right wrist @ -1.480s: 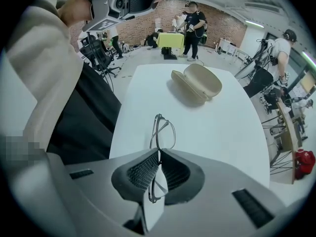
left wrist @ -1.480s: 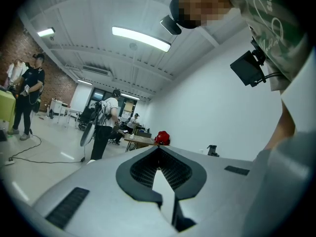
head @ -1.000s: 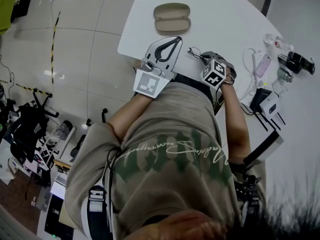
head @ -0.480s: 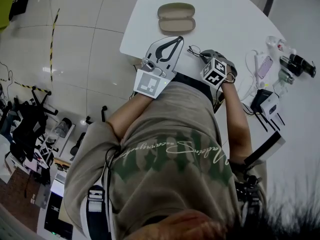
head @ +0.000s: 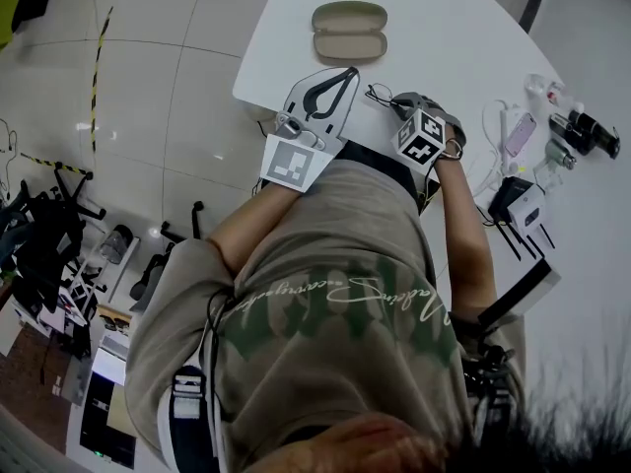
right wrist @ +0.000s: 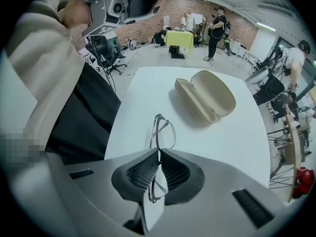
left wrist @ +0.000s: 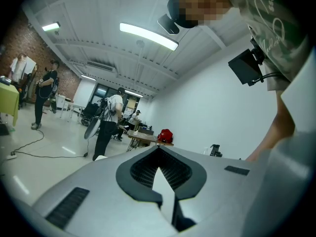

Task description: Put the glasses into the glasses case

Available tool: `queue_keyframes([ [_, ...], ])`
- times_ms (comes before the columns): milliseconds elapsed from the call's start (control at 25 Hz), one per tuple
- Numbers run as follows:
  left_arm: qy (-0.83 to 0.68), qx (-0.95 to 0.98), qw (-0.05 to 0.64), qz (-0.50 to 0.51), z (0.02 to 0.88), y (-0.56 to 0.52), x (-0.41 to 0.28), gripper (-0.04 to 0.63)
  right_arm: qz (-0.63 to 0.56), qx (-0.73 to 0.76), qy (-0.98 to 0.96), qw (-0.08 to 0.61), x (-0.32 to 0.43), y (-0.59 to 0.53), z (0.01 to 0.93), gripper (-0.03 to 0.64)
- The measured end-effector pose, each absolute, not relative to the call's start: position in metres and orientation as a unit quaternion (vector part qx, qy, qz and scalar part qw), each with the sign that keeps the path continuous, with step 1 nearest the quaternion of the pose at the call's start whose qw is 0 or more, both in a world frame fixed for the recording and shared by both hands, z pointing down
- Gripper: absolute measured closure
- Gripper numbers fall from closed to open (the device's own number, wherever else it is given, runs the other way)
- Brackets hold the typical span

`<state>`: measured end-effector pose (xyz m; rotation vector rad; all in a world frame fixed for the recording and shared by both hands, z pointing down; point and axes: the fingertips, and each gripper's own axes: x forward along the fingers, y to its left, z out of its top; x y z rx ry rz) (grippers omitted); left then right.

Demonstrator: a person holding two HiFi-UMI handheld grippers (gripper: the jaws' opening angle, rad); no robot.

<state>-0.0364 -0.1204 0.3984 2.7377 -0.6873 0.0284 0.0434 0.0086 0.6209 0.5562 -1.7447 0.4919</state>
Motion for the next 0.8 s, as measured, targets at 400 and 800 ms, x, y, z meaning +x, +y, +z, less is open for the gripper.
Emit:
queue_keyframes([
  [400, -0.240, 0.965, 0.103, 0.034, 0.403, -0.115, -0.041, 0.589, 0.202, 0.226, -0.757, 0.579, 0.035, 0.002, 0.623, 0.586],
  [800, -0.284, 0.951, 0.117, 0.048, 0.412, -0.119, -0.053, 0.589, 0.192, 0.218, -0.770, 0.568, 0.035, -0.002, 0.626, 0.586],
])
